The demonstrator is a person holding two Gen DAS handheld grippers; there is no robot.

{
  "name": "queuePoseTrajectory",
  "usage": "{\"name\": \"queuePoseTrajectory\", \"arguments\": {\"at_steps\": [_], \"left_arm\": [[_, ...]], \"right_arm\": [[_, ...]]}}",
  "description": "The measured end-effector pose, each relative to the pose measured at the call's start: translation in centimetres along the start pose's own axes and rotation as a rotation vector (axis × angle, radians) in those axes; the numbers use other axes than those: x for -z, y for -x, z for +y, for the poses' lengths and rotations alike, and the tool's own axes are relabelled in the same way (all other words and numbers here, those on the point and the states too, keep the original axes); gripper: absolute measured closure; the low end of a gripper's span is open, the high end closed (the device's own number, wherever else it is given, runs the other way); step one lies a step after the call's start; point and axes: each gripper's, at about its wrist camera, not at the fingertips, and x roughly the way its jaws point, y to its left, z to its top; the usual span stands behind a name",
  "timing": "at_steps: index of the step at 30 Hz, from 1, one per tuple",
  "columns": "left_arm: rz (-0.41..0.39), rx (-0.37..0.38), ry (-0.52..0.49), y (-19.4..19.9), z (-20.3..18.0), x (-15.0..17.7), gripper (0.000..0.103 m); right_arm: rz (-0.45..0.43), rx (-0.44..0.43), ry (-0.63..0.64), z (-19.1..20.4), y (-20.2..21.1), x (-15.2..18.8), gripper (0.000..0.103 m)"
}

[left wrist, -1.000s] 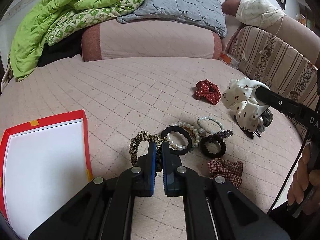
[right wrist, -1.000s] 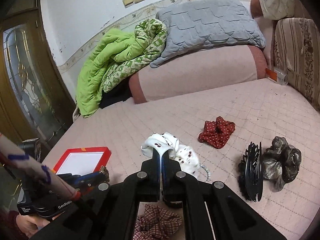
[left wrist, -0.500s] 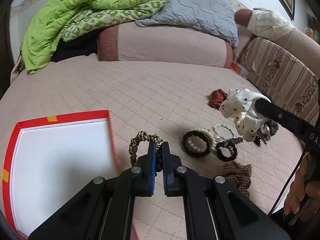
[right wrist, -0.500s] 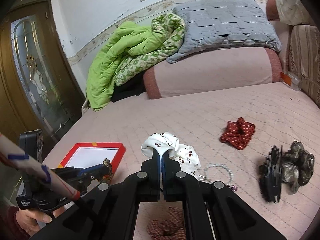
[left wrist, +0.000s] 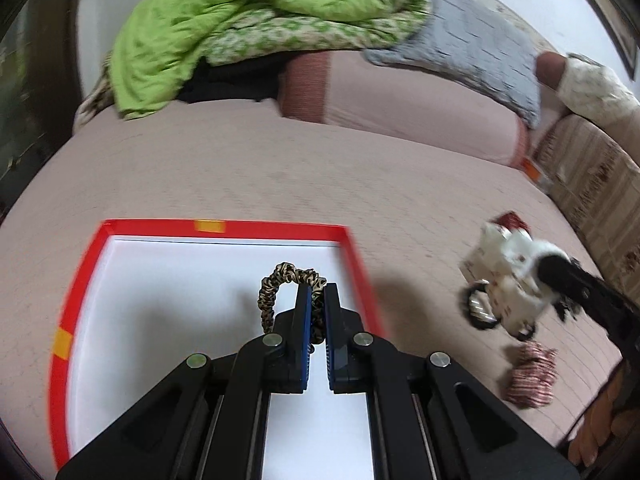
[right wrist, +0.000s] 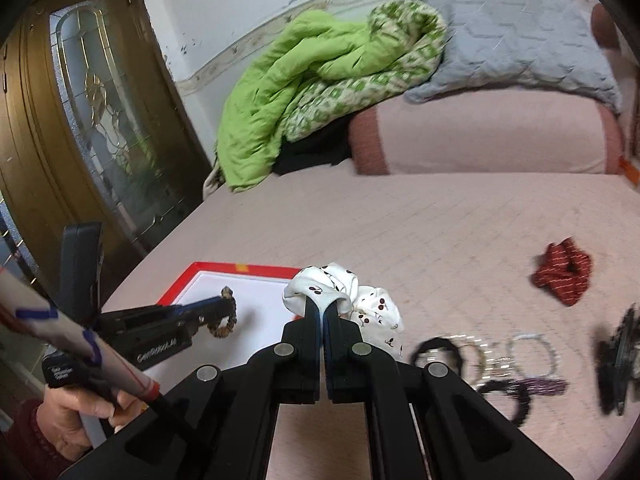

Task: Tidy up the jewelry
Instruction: 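Carry both scrunchies into the red-rimmed tray and open both tools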

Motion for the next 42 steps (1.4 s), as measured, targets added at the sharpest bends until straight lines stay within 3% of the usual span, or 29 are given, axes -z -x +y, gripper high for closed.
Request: {"name": "queuePoseTrajectory", "arguments": {"at_steps": [4, 18, 30, 42], "left_arm": [[0.000, -0.080, 0.027, -0.5, 2.9, -0.6, 0.097], [0.048, -0.130, 0.222, -3.4, 12.1, -2.5, 0.097], [0.109, -0.160, 0.220, -6.8, 13.3, -3.0, 0.097], [0.123, -0.174, 0.196, -7.6, 13.2, -2.4, 0.097]], "right_arm": [[0.037, -0.031, 0.024, 1.8, -1.7, 0.1, 0.101], [0.102, -0.077, 0.082, 7.9, -11.5, -2.4, 0.101], [0.201, -0.058, 0.102, 8.7, -18.1, -2.0, 0.101], [0.241, -0.073, 0.061, 7.8, -19.1, -1.3, 0.101]]}}
